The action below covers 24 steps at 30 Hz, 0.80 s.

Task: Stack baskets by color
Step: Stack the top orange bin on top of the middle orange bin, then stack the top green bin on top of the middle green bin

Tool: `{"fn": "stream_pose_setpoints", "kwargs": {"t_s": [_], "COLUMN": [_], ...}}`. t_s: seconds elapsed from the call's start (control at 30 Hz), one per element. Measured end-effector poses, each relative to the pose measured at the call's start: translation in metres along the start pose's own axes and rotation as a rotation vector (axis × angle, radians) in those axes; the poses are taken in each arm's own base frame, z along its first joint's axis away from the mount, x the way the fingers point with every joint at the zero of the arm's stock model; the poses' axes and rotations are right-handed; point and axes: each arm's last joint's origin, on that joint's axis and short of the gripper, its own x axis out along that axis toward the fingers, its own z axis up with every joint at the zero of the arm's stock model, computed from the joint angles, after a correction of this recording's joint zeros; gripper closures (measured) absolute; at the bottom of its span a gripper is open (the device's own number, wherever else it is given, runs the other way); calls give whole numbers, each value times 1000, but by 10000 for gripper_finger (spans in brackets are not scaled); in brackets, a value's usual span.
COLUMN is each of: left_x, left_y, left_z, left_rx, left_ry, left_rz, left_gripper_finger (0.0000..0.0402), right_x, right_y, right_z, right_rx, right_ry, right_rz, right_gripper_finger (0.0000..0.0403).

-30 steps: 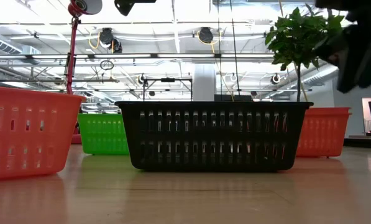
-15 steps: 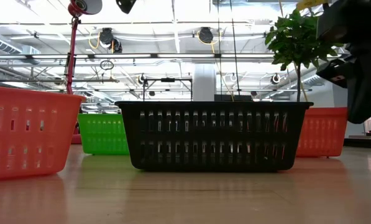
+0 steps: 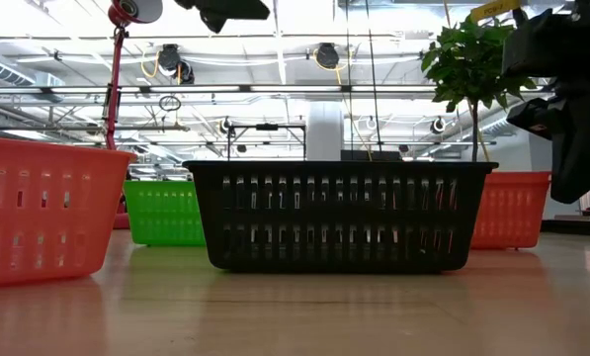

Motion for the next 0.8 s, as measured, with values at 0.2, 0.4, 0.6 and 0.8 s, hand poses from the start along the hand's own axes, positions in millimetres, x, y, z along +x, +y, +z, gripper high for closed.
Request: {"fn": "stream_pose_setpoints", "kwargs": {"t_s": [0.2,0.4,0.6,0.8], "left_x": [7,7,7,5], "left_y": [4,12,21,47], "left_z": [-4,-5,-14,-28], "left_rx": [-7,-38,-85,-258], "left_ry": [23,34,123,225], "left_rz": [14,50,118,329], "left_gripper_finger": [385,385,385,384], "right_x": [-1,-15,-37,-52], "right_y": [-1,-1,-2,-7], "right_z": [-1,1,3,3], "right_rx": [14,29,28,35], "right_ry": [15,-34,-129,-188], "right_rz": [-6,67,145,190], "right_gripper_finger": [402,402,403,403]}}
